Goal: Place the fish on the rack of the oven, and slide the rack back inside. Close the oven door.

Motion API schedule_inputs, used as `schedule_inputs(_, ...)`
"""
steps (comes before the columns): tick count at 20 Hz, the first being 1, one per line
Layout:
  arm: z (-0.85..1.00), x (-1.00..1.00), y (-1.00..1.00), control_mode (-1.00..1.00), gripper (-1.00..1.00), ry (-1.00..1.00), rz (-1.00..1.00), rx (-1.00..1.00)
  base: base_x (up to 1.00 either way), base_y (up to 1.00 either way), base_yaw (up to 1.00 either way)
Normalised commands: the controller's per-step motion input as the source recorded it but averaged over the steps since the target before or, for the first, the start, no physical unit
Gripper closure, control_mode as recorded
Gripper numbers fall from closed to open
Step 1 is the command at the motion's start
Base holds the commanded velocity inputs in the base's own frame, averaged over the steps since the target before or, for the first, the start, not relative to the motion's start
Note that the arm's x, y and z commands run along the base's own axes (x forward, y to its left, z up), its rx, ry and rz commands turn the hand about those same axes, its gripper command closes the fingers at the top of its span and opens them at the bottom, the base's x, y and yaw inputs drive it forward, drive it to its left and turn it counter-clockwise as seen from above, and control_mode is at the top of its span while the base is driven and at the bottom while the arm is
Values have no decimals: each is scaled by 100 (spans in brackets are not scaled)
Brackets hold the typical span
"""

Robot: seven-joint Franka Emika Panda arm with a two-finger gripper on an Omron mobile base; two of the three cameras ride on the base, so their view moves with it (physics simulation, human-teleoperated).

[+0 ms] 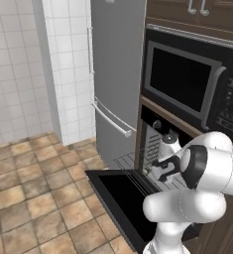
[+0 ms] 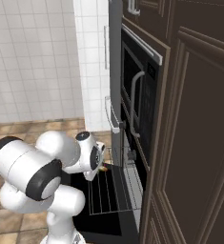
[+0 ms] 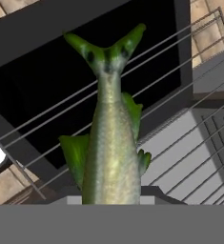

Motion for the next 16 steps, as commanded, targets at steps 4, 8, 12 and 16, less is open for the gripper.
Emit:
schedule_inputs(4,-31,0,0,-100,100,-5,0,0,0,0,0)
schedule_inputs(8,-27,12,0,-100,100,-4,0,0,0,0,0)
schedule_inputs(12,-29,23,0,-100,100,-5,0,0,0,0,0)
schedule_inputs(16,-29,30,0,-100,100,-6,0,0,0,0,0)
